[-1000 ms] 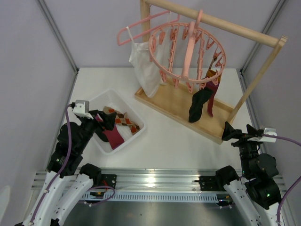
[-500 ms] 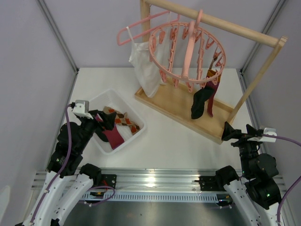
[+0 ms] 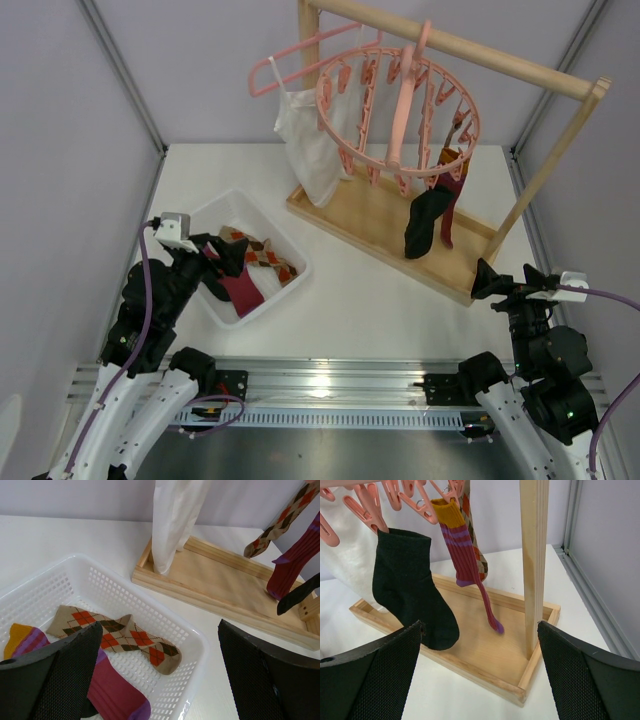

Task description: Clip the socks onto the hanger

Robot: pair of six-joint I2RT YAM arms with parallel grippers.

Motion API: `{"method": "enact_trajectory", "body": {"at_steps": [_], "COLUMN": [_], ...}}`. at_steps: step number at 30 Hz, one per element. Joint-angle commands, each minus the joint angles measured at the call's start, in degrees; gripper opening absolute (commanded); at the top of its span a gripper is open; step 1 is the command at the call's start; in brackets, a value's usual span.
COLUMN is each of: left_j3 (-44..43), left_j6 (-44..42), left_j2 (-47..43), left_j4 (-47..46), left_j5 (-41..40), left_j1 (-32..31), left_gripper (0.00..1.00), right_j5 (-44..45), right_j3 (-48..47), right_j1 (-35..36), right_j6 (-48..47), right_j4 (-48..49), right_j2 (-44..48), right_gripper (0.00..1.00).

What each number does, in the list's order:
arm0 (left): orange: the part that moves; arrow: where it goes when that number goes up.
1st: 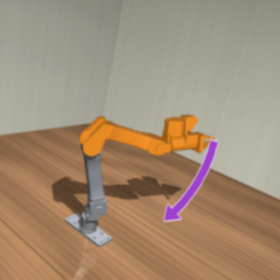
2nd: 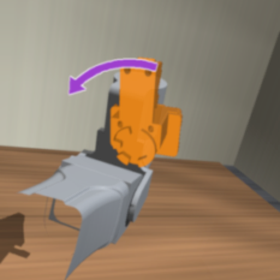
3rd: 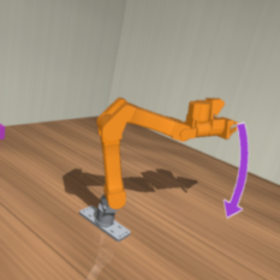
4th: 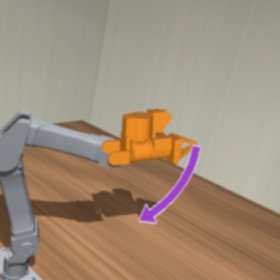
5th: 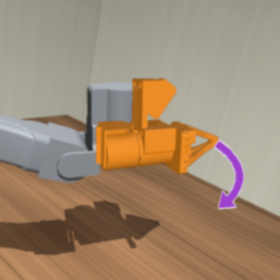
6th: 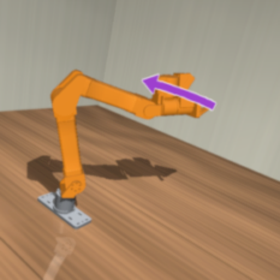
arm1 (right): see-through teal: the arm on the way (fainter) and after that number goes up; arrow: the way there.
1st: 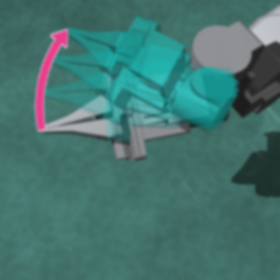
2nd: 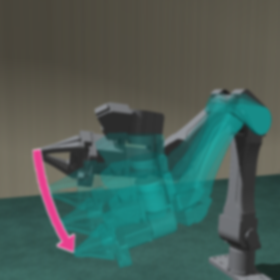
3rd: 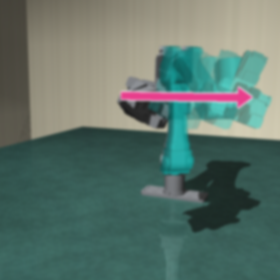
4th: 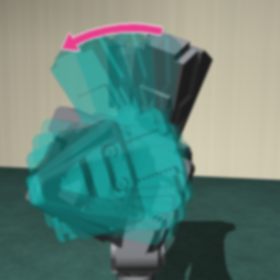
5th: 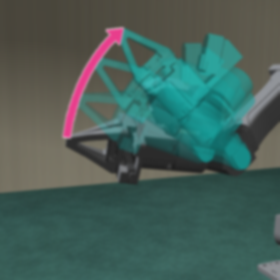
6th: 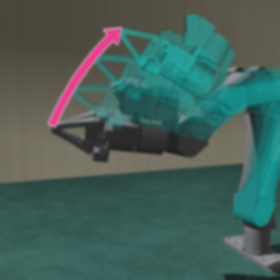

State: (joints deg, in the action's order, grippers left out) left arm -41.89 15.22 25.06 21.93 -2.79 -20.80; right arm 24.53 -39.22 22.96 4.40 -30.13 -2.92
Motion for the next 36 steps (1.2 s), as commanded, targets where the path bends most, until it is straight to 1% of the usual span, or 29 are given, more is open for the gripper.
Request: {"method": "enact_trajectory", "body": {"at_steps": [1,36], "left_j3": [0.4,0.5], "left_j6": [0.9,0.8], "left_j2": [0.6,0.3], "left_j4": [-1.6,-1.7], "left_j5": [1.0,1.8], "left_j1": [0.8,0.9], "left_gripper": [0.99,0.99], "right_j5": [-0.5,-0.2], "right_j3": [0.5,0.4], "right_j1": [-0.2,-0.2], "right_j6": [-0.8,-0.9], "right_j4": [1.7,1.4], "right_j2": [0.5,0.4], "right_gripper": [1.00,1.00]}}
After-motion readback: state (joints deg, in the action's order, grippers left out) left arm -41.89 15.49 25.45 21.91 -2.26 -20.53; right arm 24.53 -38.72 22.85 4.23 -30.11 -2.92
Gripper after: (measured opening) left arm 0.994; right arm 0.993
